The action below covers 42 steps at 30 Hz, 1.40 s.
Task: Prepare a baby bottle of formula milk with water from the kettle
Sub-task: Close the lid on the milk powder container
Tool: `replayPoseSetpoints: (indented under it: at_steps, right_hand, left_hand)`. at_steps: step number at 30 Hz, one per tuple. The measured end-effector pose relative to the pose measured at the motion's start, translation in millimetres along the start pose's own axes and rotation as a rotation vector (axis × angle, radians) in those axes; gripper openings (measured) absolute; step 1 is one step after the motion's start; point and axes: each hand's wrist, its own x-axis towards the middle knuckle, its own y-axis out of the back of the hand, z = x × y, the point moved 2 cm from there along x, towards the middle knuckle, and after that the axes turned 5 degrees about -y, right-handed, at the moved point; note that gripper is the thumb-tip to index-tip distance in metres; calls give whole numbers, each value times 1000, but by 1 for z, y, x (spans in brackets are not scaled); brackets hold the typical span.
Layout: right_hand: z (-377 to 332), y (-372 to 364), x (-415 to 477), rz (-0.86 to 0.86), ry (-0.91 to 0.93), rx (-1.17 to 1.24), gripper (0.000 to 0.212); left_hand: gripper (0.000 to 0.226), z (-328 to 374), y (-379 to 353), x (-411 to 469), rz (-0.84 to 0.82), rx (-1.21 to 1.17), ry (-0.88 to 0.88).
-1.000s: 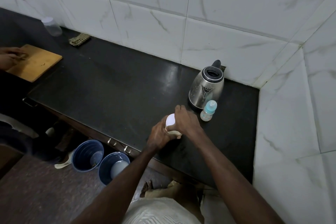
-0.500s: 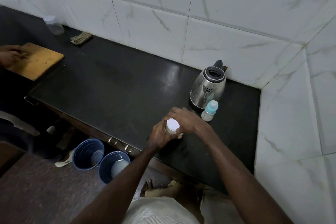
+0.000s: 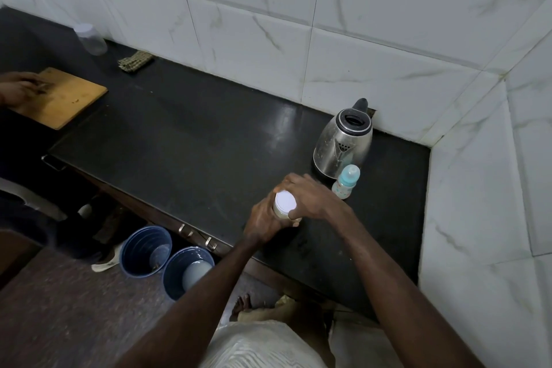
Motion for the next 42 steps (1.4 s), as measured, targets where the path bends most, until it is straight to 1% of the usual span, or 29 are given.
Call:
replayPoseSetpoints:
  at_steps: [3, 6, 9, 11, 13, 14, 15, 17, 18, 19, 21, 22, 24, 25, 27, 30, 33, 34, 36, 38, 40, 42]
  right_hand:
    - [-4, 3, -2, 51, -131, 16, 69]
    - [-10, 8, -1, 78, -286, -2, 68]
    - [-6, 18, -2, 94, -412, -97, 54]
    - [1, 23, -6, 95, -466, -140, 50]
    - [6, 26, -7, 105, -454, -109, 50]
    - [7, 26, -4, 95, -402, -61, 52]
    - [6, 25, -1, 48, -317, 2, 58]
    - [2, 20, 5, -80, -160, 81, 78]
    - [1, 16, 7, -112, -124, 66, 82]
    - [-2, 13, 5, -117, -120, 31, 81]
    - [-11, 9, 0, -51, -173, -1, 74]
    - [-15, 9, -3, -7, -222, -10, 71]
    - [-21, 8, -4, 62, -352, -18, 70]
    - [-22, 8, -4, 80, -415, -17, 70]
    - [-23, 11, -8, 66, -498, -42, 67]
    - [-21, 13, -11, 40, -507, -73, 68]
    - [-24, 11, -7, -55, -326, 0, 86]
    - [-25, 10, -6, -68, -276, 4, 87]
    - [-29, 7, -6, -24, -239, -53, 73]
    - [-34, 5, -8, 48, -283, -84, 60]
    - [-36, 7, -8, 100, -417, -55, 65]
    - [-31, 12, -9, 97, -514, -51, 69]
  left_hand:
    - [98, 1, 0, 1, -5, 5, -13]
    - [90, 2, 1, -1, -19, -10, -15]
    - [88, 2, 1, -1, -18, -22, -16]
    - [90, 3, 2, -2, -13, -10, -18]
    - [92, 3, 3, -2, -17, 0, -21]
    - [92, 3, 3, -2, -20, 1, -19]
    - [92, 3, 3, -2, -22, 5, -19]
    - [96, 1, 2, -1, -17, 3, 7]
    - [101, 1, 2, -1, -15, 11, 22]
    - [106, -1, 1, 0, -8, 20, 28]
    - [109, 1, 1, 1, -15, 29, 22]
    - [104, 3, 2, 1, -24, 25, 19]
    - [83, 7, 3, -1, -41, 37, 10]
    - [76, 8, 3, -1, -46, 39, -8]
    - [81, 10, 3, -2, -33, 22, -32]
    - [87, 8, 4, -3, -30, 16, -32]
    - [95, 8, 3, -3, -26, 12, -20]
    - [96, 8, 3, -3, -31, 17, -11]
    - [98, 7, 2, -2, -32, 17, -23]
    - [92, 5, 2, -1, -37, 11, -34]
    - [81, 3, 2, -2, -43, 17, -38]
    - [75, 5, 2, -3, -42, -2, -28]
